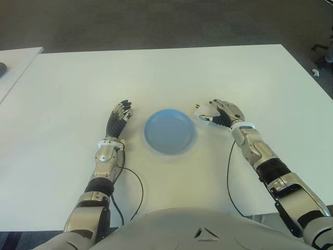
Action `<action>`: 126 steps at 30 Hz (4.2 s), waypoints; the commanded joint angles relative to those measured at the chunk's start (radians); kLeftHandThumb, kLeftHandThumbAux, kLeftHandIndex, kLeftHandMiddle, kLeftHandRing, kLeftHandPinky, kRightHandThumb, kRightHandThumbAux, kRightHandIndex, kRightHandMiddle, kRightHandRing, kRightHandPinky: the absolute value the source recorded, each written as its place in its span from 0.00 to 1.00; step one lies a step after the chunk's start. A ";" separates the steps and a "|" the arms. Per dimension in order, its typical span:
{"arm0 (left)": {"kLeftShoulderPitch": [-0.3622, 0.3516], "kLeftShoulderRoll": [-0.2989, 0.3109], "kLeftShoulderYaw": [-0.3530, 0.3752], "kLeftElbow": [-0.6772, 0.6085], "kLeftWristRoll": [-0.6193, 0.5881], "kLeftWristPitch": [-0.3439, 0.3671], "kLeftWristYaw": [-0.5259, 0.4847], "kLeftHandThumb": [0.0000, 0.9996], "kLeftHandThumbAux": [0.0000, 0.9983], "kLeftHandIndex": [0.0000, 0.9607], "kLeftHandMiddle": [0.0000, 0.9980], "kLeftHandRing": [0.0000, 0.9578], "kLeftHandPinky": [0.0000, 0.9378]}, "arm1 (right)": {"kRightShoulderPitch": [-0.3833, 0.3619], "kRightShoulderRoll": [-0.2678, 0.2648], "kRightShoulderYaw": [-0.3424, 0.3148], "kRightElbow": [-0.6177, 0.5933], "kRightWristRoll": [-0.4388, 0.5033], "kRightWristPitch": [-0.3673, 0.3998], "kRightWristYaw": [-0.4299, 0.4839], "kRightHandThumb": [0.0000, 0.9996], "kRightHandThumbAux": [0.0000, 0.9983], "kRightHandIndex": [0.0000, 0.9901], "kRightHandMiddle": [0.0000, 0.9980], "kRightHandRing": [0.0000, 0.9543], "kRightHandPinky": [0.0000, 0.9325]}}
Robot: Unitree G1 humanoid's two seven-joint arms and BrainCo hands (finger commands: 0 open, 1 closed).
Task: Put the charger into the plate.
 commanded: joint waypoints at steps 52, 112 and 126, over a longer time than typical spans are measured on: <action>0.196 -0.079 -0.040 0.085 0.010 0.219 -0.040 0.05 0.53 0.19 0.22 0.21 0.22 | 0.079 0.068 0.186 0.153 -0.135 0.005 -0.003 0.39 0.12 0.00 0.00 0.00 0.00; 0.210 -0.080 -0.035 0.092 0.007 0.199 -0.054 0.01 0.53 0.22 0.21 0.19 0.19 | 0.089 0.050 0.173 0.156 -0.152 0.047 -0.199 0.71 0.68 0.44 0.72 0.76 0.83; 0.207 -0.081 -0.030 0.101 0.006 0.197 -0.053 0.03 0.52 0.24 0.23 0.21 0.22 | 0.107 0.089 0.102 0.187 -0.114 0.010 -0.402 0.73 0.71 0.45 0.84 0.87 0.92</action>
